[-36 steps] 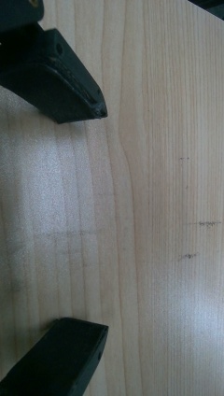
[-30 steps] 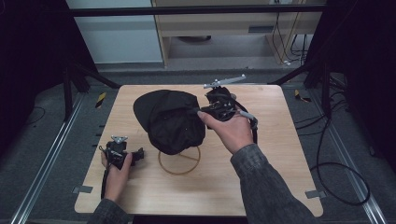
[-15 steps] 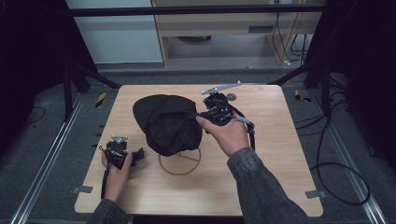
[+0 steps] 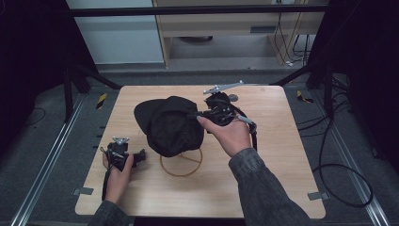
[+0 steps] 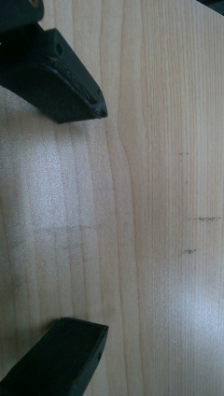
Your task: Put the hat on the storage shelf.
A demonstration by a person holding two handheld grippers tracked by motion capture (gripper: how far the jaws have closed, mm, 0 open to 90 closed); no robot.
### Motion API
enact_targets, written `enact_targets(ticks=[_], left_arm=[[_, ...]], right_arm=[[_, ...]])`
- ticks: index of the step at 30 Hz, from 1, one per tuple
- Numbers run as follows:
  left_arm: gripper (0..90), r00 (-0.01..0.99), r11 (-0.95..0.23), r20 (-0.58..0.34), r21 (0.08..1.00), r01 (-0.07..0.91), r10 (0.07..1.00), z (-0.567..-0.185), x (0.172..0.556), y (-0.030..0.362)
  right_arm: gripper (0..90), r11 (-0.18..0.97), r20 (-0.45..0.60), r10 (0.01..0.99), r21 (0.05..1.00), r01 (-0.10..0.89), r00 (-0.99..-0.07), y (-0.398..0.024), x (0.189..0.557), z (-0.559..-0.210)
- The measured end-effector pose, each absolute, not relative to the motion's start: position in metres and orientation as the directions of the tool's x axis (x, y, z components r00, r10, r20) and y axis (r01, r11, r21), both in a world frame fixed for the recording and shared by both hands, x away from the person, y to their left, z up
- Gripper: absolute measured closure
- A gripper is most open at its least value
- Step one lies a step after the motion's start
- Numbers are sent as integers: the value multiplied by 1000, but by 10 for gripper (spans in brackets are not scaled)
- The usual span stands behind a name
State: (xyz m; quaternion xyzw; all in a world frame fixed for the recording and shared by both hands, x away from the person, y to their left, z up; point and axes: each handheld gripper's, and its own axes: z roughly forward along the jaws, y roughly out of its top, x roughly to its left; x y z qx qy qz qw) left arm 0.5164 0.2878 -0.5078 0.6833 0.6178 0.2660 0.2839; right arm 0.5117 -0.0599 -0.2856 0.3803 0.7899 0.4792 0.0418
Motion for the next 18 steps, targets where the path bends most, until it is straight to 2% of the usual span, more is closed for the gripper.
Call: enact_targets(ticks=[8, 18], left_arm=[[0, 103, -83, 15, 713, 696, 995, -508, 516, 287], [0, 103, -83, 16, 714, 695, 995, -508, 516, 287]], right_arm=[[680, 232, 312, 638, 794, 563, -704, -63, 512, -284], [671, 197, 338, 639, 796, 572, -691, -78, 512, -280]])
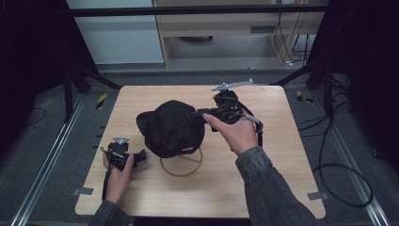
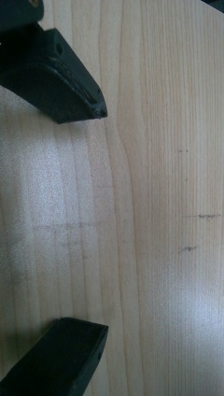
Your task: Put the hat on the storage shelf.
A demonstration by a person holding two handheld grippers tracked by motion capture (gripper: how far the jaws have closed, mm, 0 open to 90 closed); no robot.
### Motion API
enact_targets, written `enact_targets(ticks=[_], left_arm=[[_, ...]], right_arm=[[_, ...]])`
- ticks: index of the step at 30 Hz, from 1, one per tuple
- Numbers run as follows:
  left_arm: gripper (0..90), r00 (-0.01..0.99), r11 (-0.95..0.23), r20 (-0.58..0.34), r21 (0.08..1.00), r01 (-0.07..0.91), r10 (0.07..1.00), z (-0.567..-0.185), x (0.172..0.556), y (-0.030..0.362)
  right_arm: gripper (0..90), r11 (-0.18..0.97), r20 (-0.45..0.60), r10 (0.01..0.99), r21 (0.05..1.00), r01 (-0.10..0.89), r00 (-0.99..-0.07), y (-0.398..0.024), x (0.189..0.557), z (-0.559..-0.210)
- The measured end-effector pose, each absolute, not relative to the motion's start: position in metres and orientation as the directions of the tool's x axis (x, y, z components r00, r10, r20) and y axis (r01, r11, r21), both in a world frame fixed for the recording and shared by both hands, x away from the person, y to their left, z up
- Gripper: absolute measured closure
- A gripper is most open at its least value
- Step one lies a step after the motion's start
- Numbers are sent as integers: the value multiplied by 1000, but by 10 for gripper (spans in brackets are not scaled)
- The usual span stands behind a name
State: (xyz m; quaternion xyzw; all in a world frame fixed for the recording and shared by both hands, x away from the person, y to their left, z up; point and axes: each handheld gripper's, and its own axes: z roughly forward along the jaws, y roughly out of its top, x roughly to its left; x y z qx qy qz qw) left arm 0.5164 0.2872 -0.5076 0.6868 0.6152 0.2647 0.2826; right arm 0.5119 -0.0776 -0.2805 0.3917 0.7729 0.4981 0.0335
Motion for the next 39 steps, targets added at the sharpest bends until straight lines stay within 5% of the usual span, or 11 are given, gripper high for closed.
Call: enact_targets(ticks=[39], left_arm=[[0, 103, -83, 16, 713, 696, 995, -507, 516, 286]], right_arm=[[623, 165, 326, 655, 818, 551, -681, -106, 494, -268]])
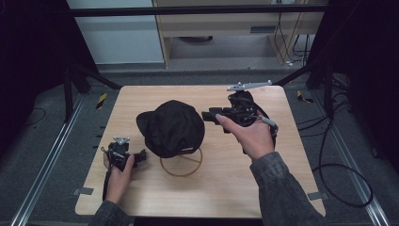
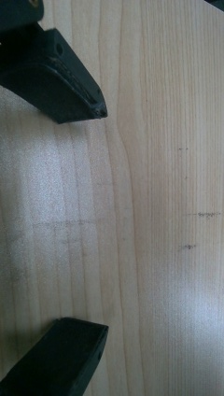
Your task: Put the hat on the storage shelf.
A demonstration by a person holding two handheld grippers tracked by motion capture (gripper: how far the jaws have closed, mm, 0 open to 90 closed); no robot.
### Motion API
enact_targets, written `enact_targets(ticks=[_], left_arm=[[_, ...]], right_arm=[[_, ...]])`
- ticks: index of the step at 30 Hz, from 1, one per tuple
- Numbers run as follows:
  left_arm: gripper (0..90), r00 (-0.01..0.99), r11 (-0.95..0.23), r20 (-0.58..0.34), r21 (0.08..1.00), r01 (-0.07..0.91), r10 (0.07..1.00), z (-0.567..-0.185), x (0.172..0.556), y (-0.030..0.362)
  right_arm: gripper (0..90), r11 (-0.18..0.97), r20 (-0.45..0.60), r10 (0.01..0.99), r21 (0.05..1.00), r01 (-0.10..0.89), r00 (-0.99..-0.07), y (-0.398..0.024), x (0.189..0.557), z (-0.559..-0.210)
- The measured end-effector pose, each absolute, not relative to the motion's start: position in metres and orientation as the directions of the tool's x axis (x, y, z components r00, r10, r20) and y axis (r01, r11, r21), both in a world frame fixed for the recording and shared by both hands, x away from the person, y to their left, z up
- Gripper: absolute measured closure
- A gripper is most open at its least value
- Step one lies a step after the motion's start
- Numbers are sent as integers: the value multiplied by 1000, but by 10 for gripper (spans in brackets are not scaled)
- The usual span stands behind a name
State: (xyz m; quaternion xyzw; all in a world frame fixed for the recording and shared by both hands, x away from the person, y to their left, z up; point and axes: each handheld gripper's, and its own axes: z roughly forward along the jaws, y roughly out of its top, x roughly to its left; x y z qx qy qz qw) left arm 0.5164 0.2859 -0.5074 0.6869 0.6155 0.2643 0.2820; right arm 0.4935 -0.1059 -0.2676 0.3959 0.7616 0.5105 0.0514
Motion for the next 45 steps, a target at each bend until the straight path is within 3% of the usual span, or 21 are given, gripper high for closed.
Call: enact_targets(ticks=[11, 35, 45], left_arm=[[0, 103, -83, 15, 714, 696, 995, -508, 516, 286], [0, 108, -88, 17, 711, 697, 994, -507, 516, 286], [0, 109, -88, 16, 713, 695, 994, -508, 516, 283]], right_arm=[[553, 163, 316, 666, 822, 546, -675, -106, 494, -268], [138, 173, 221, 738, 851, 495, -637, -123, 490, -266], [65, 195, 156, 762, 870, 452, -628, -140, 484, -270]])
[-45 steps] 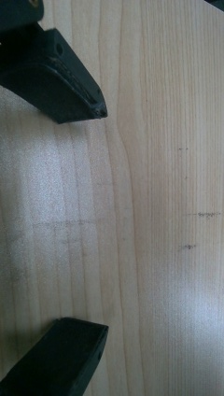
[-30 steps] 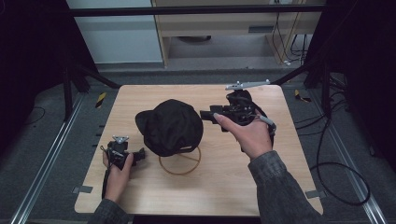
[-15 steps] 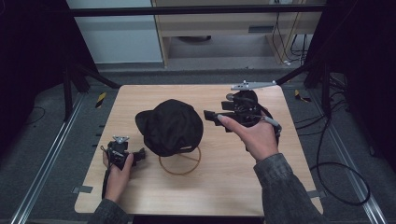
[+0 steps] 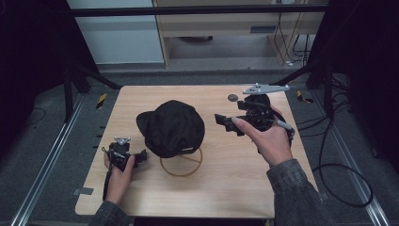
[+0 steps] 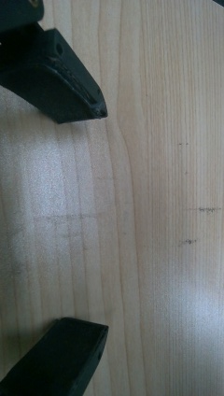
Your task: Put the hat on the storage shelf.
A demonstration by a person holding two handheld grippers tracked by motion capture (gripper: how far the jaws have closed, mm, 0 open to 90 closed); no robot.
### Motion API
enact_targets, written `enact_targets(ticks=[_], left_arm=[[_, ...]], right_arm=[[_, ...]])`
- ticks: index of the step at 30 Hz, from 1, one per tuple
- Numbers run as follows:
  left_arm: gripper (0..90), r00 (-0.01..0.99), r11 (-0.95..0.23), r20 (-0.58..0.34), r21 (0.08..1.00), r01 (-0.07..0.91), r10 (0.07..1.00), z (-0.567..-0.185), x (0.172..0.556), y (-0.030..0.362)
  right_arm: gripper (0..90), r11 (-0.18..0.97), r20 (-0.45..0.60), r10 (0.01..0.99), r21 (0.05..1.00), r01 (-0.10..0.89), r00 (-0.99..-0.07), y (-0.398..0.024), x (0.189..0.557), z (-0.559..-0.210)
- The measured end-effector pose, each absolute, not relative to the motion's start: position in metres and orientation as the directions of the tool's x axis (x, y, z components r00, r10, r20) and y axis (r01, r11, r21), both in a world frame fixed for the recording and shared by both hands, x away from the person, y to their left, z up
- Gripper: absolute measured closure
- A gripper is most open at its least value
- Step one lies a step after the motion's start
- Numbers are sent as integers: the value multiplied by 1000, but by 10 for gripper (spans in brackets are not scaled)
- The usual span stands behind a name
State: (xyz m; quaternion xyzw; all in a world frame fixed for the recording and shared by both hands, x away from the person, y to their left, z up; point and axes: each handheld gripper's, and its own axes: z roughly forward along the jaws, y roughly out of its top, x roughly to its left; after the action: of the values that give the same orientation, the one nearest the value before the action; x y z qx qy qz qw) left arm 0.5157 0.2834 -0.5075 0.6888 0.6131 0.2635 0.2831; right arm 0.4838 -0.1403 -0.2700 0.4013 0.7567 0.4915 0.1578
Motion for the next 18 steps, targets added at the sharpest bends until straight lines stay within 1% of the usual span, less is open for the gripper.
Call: enact_targets(ticks=[7, 18], left_arm=[[0, 110, -88, 16, 713, 695, 994, -508, 516, 283], [0, 110, -88, 15, 714, 695, 994, -508, 516, 283]], right_arm=[[54, 233, 94, 779, 875, 426, -620, -151, 480, -275], [50, 252, 35, 807, 882, 397, -590, -163, 477, -282]])
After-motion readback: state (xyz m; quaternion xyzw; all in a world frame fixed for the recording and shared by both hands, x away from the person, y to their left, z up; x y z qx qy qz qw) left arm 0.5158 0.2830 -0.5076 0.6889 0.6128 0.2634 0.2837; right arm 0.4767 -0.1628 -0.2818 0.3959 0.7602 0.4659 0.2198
